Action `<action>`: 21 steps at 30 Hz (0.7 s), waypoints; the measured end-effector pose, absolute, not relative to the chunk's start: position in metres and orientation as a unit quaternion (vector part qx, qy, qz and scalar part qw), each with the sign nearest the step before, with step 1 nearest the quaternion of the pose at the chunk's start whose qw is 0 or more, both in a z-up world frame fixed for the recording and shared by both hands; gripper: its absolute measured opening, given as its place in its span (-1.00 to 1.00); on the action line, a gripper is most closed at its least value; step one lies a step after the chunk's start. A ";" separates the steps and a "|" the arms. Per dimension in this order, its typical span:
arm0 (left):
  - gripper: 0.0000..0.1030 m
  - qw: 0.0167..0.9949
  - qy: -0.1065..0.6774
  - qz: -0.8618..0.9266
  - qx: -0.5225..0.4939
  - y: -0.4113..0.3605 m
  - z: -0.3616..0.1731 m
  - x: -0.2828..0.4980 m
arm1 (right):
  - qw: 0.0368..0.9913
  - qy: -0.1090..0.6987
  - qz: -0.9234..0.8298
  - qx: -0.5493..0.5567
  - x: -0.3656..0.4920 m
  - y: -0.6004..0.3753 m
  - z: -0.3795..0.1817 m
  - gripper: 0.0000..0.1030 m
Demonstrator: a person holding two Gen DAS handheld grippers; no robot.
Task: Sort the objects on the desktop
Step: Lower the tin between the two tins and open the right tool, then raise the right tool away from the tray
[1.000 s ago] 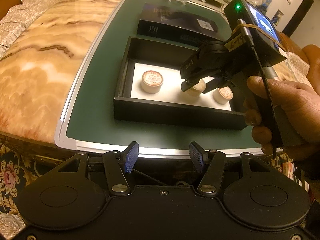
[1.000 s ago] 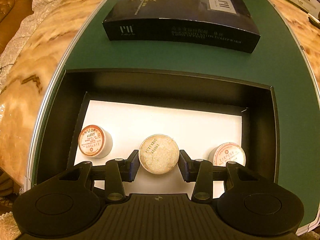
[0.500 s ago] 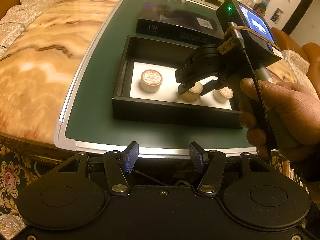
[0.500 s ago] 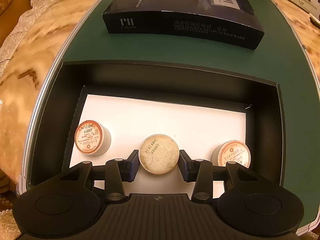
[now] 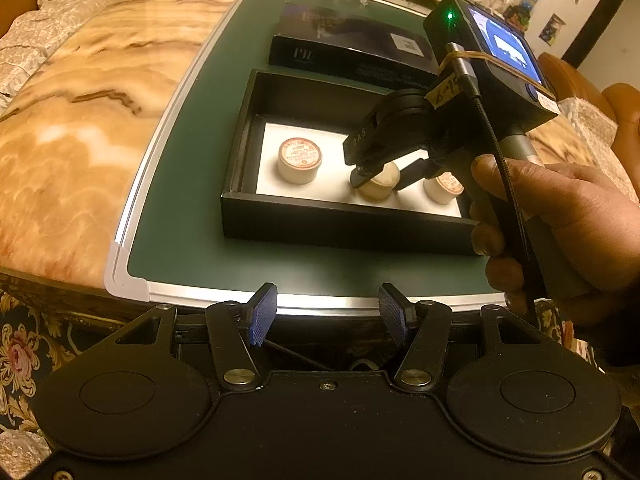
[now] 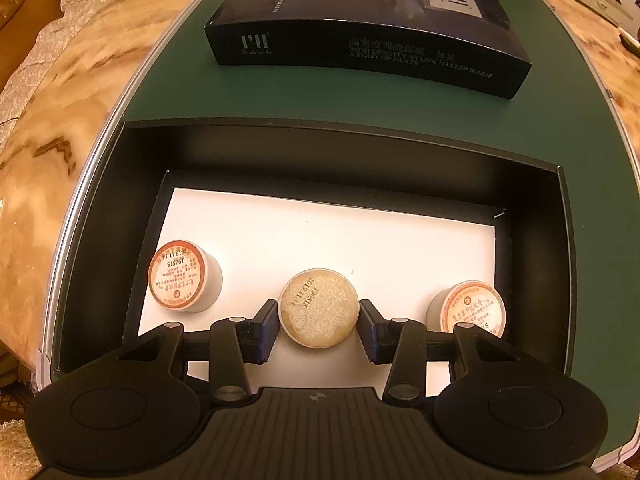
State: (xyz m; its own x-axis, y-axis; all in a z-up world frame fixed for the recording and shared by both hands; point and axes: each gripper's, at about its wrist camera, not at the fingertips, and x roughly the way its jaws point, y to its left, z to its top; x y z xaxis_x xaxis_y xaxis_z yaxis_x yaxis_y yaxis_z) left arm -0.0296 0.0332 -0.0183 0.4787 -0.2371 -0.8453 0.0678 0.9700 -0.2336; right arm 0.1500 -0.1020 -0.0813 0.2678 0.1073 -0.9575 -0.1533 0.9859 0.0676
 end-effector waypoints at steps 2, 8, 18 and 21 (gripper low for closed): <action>0.07 0.855 0.503 -0.089 -0.085 0.033 -0.018 -0.030 | 0.795 0.601 0.083 -0.017 0.150 -0.103 -0.081 0.11; 0.08 0.855 0.504 -0.089 -0.085 0.032 -0.018 -0.030 | 0.799 0.596 0.082 -0.013 0.149 -0.108 -0.078 0.38; 0.10 0.855 0.505 -0.086 -0.077 0.029 -0.019 -0.029 | 0.817 0.568 0.094 0.006 0.134 -0.119 -0.053 0.51; 0.10 0.856 0.506 -0.084 -0.072 0.027 -0.018 -0.028 | 0.825 0.556 0.098 0.009 0.126 -0.122 -0.044 0.76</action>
State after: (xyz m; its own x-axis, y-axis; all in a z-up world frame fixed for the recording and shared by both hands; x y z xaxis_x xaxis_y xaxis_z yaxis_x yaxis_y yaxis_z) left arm -0.0283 0.0268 -0.0181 0.4744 -0.2174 -0.8530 0.0709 0.9753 -0.2091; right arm 0.1259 -0.1218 -0.0440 0.3627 0.1713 -0.9160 -0.1522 0.9806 0.1231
